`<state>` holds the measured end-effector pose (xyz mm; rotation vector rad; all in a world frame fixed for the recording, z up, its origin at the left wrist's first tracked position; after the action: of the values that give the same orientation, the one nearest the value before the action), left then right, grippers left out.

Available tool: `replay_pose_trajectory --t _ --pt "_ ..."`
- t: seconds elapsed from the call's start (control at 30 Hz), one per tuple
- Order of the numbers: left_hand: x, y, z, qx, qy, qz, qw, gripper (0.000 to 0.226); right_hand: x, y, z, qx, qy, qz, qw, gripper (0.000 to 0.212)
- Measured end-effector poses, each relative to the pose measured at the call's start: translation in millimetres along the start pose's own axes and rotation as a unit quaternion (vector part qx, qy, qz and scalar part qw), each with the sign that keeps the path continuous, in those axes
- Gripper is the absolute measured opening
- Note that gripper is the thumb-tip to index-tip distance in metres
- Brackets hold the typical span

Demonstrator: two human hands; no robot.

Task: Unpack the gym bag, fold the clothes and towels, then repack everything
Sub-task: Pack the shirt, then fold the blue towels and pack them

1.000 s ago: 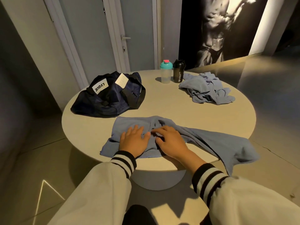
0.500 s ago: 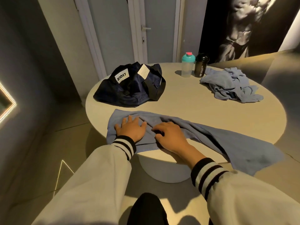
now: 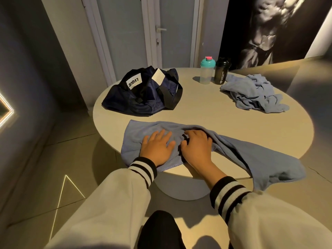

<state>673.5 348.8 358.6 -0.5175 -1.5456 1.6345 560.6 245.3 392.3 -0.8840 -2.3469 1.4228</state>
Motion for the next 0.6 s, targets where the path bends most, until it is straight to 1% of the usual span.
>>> replay_pose_trajectory --t 0.07,0.13,0.2,0.23,0.27,0.3,0.33,0.37,0.4,0.43,0.47,0.53,0.6 --pt "-5.2 -1.0 -10.7 0.005 -0.015 -0.028 0.999 0.055 1.4 -1.9 0.1 -0.054 -0.019 -0.006 0.998 0.034" --pt "-9.5 -4.1 -24.5 0.009 -0.047 -0.05 0.998 0.053 3.6 -2.4 -3.0 -0.116 -0.046 -0.03 0.992 0.032" --pt "-12.0 -11.5 -34.5 -0.007 -0.091 -0.059 0.994 0.058 8.8 -7.7 -3.7 -0.127 -0.062 -0.031 0.99 0.03" --pt "-12.6 -16.9 -32.4 -0.022 -0.107 -0.047 0.993 0.06 11.9 -14.6 -1.1 -0.099 -0.06 -0.01 0.993 0.029" --pt "-11.9 -23.5 -21.6 -0.029 -0.104 -0.016 0.994 0.057 14.9 -22.4 2.9 -0.055 -0.054 0.018 0.997 0.028" --pt "-11.2 -29.1 -2.3 -0.013 -0.073 0.027 0.997 0.05 17.3 -29.6 7.4 -0.01 -0.043 0.04 0.998 0.028" --pt "-9.8 -31.0 22.2 0.032 -0.018 0.066 0.997 0.044 18.9 -35.5 13.4 0.024 -0.032 0.049 0.998 0.027" --pt "-6.0 -29.9 48.4 0.097 0.043 0.087 0.991 0.04 19.1 -40.2 21.1 0.047 -0.019 0.048 0.998 0.026" --pt "-3.0 -24.8 70.7 0.153 0.086 0.088 0.981 0.039 19.1 -44.8 30.0 0.062 -0.003 0.042 0.997 0.025" --pt "-1.1 -20.0 88.8 0.178 0.105 0.086 0.975 0.038 18.6 -49.2 39.7 0.074 0.016 0.033 0.997 0.025" --pt "-1.5 -16.8 100.3 0.171 0.103 0.094 0.975 0.038 18.4 -53.7 50.1 0.089 0.037 0.023 0.995 0.025" --pt "-7.8 -13.1 107.7 0.136 0.061 0.1 0.984 0.042 17.8 -61.8 68.9 0.118 0.075 -0.001 0.99 0.029" --pt "-19.6 -3.8 110.2 0.1 0.041 0.066 0.992 0.052 17.0 -64.2 82.8 0.136 0.1 -0.037 0.985 0.031"
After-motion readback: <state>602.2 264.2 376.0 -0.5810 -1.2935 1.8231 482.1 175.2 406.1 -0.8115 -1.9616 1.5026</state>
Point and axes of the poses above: each hand's wrist, its own x-axis away from the middle knuckle, its own y-axis out of the palm, z = x × y, the point moved 10 cm from there along -x, towards the middle knuckle, and after that the axes turned 15 degrees about -z, right-handed, at the moved point
